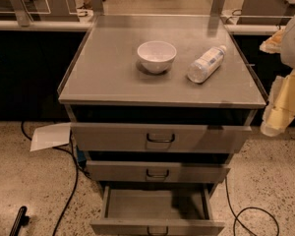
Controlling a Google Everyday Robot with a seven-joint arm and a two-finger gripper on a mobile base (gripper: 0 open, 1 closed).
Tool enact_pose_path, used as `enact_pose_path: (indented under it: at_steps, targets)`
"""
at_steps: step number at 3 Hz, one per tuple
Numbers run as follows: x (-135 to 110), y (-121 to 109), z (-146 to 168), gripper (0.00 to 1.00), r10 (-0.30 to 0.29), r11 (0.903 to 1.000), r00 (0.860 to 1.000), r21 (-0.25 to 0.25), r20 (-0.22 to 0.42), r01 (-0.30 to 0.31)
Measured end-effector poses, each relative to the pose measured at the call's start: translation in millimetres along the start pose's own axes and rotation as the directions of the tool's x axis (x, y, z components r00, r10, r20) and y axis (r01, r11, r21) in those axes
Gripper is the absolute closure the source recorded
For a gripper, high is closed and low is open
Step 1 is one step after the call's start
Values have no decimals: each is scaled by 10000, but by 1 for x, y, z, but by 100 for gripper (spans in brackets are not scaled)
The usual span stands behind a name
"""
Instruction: Close bottom drawer
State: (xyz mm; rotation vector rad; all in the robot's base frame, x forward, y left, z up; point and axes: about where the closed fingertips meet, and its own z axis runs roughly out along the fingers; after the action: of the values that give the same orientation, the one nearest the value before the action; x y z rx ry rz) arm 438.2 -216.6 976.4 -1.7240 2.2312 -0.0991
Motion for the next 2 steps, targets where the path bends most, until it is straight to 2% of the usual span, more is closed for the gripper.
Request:
enact_pose_path:
  at_steps: [1,2]
  targets:
    - [0,0,-1,0,53,9999,10000,117,84,-54]
    - [5,8,11,0,520,9978,9975,395,484,-539]
